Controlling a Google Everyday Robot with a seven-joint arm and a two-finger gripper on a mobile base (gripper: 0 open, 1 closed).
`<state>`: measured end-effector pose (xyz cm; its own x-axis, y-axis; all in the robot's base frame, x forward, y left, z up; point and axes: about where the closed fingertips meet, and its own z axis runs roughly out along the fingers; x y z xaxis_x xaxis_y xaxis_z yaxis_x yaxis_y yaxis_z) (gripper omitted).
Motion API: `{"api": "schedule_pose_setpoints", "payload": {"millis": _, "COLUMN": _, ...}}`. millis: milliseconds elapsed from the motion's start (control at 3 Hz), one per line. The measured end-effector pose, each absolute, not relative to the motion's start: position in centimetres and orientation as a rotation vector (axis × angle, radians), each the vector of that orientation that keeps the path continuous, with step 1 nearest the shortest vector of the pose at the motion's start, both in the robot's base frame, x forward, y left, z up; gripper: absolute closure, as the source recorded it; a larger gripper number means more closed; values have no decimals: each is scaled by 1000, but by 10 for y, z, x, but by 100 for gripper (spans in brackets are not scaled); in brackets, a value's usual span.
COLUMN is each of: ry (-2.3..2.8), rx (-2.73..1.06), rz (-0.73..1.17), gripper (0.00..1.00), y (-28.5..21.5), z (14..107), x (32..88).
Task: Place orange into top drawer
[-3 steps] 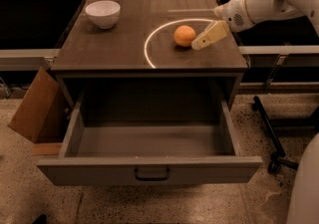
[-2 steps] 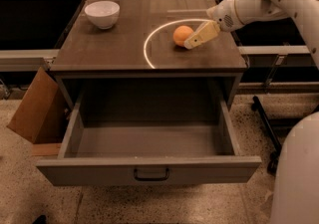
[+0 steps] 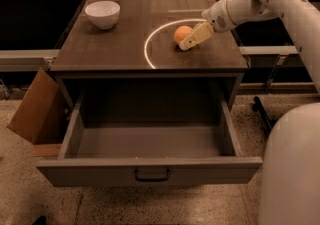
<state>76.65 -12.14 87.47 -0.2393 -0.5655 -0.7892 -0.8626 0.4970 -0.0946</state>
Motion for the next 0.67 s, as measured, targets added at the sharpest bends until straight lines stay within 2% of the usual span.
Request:
{"api": "schedule_pose_setpoints", "payload": {"millis": 333, "ry": 1940, "rx": -1194, "rz": 466, "gripper": 0, "y": -113, "z": 870, "x": 771}}
{"api": "schedule_pose_setpoints", "payload": {"millis": 667, "ry": 1951, "rx": -1212, "rz": 469, "gripper": 5, "y": -105, "z": 863, "x": 774}}
